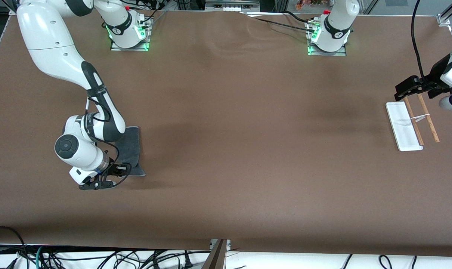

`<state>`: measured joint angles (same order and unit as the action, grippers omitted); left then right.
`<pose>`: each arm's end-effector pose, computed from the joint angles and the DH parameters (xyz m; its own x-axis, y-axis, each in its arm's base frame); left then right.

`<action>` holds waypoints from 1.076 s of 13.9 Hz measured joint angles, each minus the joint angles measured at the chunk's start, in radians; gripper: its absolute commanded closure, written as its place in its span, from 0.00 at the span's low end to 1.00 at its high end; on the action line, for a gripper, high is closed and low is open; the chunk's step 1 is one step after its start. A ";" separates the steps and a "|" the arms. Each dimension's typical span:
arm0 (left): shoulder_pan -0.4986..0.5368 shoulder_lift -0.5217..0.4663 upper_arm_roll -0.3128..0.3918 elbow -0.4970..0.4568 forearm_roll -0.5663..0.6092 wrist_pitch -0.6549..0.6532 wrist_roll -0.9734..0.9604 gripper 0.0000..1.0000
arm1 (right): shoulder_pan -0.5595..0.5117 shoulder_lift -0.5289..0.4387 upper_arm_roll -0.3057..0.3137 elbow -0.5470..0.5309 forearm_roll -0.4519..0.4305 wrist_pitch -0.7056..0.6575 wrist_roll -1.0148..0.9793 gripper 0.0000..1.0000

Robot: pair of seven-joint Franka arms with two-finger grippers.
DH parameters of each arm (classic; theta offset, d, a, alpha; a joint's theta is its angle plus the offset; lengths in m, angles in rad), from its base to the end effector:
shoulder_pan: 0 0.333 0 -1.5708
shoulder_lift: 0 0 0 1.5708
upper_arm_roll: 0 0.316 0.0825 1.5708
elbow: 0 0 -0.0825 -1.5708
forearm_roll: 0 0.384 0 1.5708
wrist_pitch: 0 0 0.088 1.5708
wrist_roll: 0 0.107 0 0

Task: Pass towel and hang on rack
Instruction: 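Lift the towel with the right gripper and carry it toward the rack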

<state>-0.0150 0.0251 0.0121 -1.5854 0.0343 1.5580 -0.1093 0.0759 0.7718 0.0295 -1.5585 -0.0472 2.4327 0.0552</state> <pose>0.5597 0.0020 0.6026 0.9931 0.1066 -0.0484 0.1047 -0.9937 -0.0401 0.7097 0.0717 0.2001 0.9918 0.0750 0.1031 0.0745 -0.9972 0.0080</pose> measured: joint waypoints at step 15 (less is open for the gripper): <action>0.000 0.001 0.000 0.000 0.000 0.000 0.000 0.00 | 0.011 -0.328 0.241 0.158 0.121 -0.459 0.302 1.00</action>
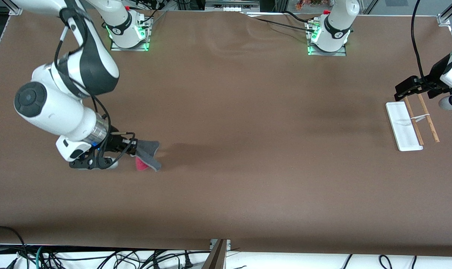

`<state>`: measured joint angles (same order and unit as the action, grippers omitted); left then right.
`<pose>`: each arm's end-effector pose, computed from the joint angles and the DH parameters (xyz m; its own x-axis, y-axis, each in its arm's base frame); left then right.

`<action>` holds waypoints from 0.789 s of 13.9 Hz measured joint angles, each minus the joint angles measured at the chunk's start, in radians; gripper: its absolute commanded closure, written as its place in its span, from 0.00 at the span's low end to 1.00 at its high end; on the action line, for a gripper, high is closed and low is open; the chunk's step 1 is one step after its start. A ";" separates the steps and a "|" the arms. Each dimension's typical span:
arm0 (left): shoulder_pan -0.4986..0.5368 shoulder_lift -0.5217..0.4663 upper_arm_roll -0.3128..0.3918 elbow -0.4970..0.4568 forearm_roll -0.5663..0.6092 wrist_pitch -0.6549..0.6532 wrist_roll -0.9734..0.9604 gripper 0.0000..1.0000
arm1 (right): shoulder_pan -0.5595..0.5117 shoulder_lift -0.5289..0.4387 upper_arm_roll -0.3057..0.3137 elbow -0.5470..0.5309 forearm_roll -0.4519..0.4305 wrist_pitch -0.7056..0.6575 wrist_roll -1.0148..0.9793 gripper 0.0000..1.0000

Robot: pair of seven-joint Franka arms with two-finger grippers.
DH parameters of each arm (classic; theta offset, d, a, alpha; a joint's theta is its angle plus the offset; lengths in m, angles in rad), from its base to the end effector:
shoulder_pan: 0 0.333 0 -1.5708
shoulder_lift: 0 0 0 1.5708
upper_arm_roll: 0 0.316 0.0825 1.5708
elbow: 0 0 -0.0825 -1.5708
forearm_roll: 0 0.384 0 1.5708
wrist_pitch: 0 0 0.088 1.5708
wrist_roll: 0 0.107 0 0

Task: Pass towel and hang on rack
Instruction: 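Lift the towel with the right gripper and carry it toward the rack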

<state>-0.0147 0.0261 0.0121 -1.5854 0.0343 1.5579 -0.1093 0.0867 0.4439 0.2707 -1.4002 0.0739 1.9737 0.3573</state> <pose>0.5599 0.0022 0.6021 0.9930 0.1069 -0.0495 0.1050 -0.9937 -0.0402 0.6668 0.2179 0.4738 0.9958 -0.0646 0.0645 -0.0488 -0.9738 -0.2220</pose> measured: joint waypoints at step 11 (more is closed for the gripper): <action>0.026 0.040 0.013 0.017 -0.115 0.003 0.000 0.00 | 0.319 -0.009 0.046 0.068 -0.014 0.066 0.246 1.00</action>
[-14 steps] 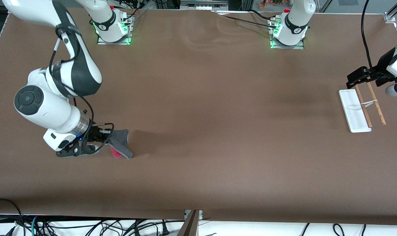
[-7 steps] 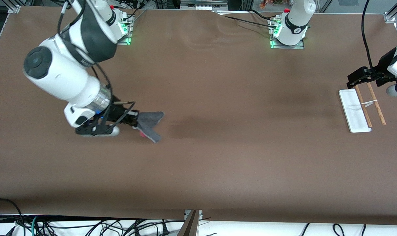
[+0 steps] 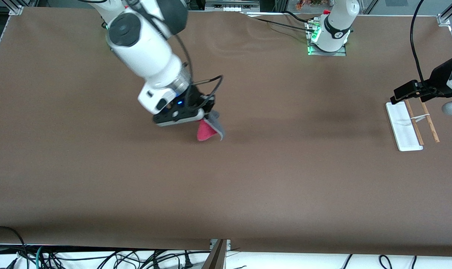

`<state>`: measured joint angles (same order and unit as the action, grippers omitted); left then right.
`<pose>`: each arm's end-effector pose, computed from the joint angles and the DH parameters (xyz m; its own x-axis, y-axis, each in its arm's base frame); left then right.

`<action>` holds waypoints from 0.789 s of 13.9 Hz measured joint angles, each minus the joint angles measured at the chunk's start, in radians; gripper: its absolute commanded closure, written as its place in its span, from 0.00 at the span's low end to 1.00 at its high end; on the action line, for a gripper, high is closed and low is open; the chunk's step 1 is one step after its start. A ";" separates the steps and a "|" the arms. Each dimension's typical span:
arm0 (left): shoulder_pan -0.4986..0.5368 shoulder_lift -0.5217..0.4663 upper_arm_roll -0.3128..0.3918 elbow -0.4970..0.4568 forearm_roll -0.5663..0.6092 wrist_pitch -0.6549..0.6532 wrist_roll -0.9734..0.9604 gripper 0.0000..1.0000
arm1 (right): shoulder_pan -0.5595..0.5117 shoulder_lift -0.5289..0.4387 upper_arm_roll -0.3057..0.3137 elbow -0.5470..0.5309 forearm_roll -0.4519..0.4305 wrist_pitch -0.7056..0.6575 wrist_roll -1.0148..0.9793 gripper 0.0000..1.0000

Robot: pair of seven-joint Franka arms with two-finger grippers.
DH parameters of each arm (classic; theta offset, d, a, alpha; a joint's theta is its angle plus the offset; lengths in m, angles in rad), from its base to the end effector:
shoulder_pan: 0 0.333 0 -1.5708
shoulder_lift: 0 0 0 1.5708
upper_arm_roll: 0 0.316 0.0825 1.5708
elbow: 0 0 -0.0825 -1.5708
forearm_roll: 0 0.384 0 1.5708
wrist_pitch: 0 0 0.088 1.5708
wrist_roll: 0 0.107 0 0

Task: Pass towel and hang on rack
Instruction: 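Lift the towel with the right gripper and carry it toward the rack, then hold the towel up with the right gripper while the left gripper grasps it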

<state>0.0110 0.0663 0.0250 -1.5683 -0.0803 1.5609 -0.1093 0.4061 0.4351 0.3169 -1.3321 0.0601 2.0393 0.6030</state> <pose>0.5716 0.0115 0.5878 0.9863 0.1436 -0.0817 0.1494 -0.9863 0.0699 0.5598 0.4384 0.5239 0.9918 0.0330 0.1233 0.0707 -0.9464 -0.3153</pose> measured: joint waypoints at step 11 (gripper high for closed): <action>-0.002 0.168 -0.016 -0.049 -0.281 0.080 0.357 0.00 | 0.208 0.032 -0.001 0.017 -0.015 0.219 0.103 1.00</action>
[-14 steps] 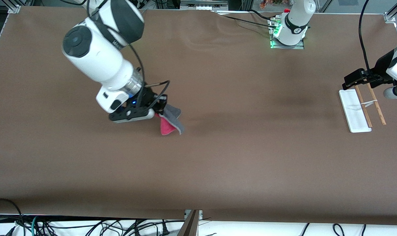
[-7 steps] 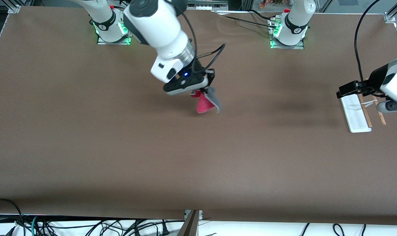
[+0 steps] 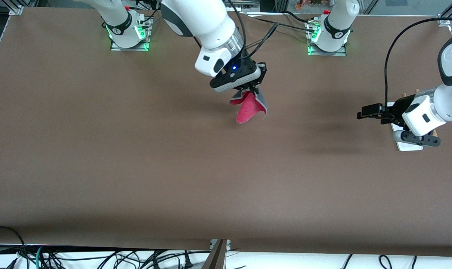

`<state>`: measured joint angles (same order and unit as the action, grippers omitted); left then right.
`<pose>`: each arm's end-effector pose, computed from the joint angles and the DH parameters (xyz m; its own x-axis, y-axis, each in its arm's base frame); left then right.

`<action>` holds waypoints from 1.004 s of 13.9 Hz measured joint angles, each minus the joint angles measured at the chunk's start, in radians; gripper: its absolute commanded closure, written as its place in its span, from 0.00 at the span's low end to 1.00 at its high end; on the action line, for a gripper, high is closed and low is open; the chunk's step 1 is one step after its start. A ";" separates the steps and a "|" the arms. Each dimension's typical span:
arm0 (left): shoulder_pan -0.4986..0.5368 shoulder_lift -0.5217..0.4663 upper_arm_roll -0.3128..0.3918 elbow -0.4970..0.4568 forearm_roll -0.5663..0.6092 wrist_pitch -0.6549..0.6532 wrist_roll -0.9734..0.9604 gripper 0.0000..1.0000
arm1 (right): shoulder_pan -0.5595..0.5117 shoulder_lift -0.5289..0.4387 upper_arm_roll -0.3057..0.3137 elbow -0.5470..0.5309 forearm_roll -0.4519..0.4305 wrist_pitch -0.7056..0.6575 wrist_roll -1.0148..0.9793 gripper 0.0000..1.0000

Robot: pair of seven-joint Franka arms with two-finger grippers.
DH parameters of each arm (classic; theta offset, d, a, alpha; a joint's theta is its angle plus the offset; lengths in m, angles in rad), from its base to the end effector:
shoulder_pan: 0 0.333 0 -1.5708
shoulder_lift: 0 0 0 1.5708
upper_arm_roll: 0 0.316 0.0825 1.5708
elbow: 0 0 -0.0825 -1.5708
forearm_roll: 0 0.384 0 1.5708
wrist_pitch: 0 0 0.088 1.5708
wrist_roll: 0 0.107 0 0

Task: Pass towel and hang on rack
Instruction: 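Hold the towel up with the right gripper while the left gripper grasps it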

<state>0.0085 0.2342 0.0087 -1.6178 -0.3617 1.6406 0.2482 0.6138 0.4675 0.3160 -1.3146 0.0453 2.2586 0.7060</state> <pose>0.6113 -0.0255 0.4770 0.9740 -0.1891 -0.1245 -0.1292 -0.9158 0.3803 0.4779 0.5553 0.5363 0.9687 0.0761 0.2361 0.1770 -0.8789 -0.4430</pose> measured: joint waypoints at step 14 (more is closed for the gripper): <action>-0.001 -0.034 -0.257 -0.456 -0.371 0.407 0.999 0.00 | 0.055 0.062 -0.004 0.005 -0.029 0.131 0.020 1.00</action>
<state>0.0078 0.2005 -0.2483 -2.0739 -0.7327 2.0471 1.2468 0.6683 0.5292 0.3116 -1.3095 0.0159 2.3894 0.7258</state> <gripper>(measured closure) 0.000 0.969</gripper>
